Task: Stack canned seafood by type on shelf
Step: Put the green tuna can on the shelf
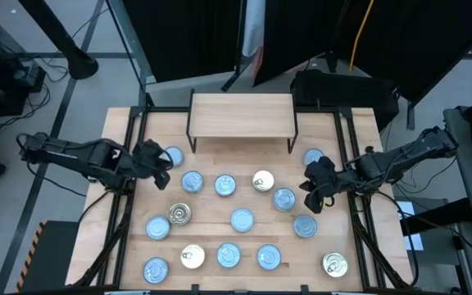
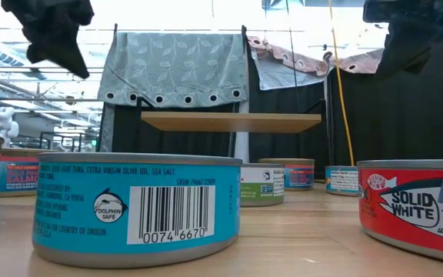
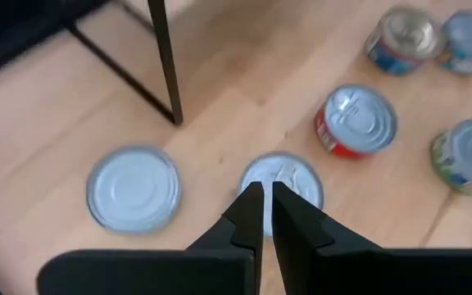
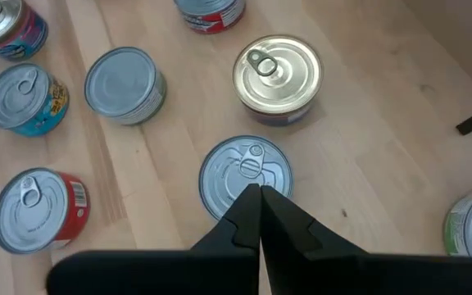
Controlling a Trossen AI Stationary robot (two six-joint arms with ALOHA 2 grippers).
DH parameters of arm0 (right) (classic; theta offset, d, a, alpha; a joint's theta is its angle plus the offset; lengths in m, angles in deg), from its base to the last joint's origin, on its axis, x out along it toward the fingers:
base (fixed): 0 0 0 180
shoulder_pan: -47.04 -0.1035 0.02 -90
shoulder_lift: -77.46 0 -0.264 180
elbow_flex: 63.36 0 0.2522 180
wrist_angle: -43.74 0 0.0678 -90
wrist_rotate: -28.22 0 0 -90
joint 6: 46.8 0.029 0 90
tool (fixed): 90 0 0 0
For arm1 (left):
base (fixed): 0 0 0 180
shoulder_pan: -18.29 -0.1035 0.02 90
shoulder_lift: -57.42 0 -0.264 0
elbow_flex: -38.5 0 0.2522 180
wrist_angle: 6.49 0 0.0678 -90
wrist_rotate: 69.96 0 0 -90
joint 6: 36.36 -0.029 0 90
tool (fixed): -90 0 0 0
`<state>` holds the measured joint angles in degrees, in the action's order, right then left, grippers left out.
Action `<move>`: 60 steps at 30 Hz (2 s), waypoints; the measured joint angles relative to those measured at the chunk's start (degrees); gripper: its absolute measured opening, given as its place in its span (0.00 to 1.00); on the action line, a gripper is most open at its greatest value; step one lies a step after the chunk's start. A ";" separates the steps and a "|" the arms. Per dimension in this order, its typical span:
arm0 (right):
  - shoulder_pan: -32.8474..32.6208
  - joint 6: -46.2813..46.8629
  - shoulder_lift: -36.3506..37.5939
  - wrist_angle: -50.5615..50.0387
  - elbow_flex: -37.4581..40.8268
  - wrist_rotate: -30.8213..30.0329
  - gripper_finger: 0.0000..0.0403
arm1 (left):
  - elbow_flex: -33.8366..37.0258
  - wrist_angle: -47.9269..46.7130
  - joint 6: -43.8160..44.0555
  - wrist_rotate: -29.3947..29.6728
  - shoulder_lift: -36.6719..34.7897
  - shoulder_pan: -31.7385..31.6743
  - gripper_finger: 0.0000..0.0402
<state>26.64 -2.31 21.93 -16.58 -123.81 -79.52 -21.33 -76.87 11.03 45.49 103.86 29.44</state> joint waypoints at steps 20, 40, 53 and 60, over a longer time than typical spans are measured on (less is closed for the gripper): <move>0.02 -2.10 0.00 -0.02 0.00 -0.22 0.00 | 1.42 -5.03 4.77 -5.74 14.68 -11.28 0.01; 0.02 -1.88 0.00 0.00 -0.02 -0.22 0.00 | 5.35 1.95 0.10 -6.46 23.91 -19.18 0.00; 0.02 -2.08 0.00 0.00 -0.04 -0.22 0.00 | 5.35 2.31 1.39 -5.23 30.81 -20.90 0.00; 0.02 -2.11 0.00 -0.02 -0.04 -0.22 0.00 | 5.35 2.44 1.58 -4.97 32.60 -20.90 0.00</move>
<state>26.66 -4.41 21.93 -16.60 -123.86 -79.74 -15.97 -74.43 12.61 40.52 136.46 8.55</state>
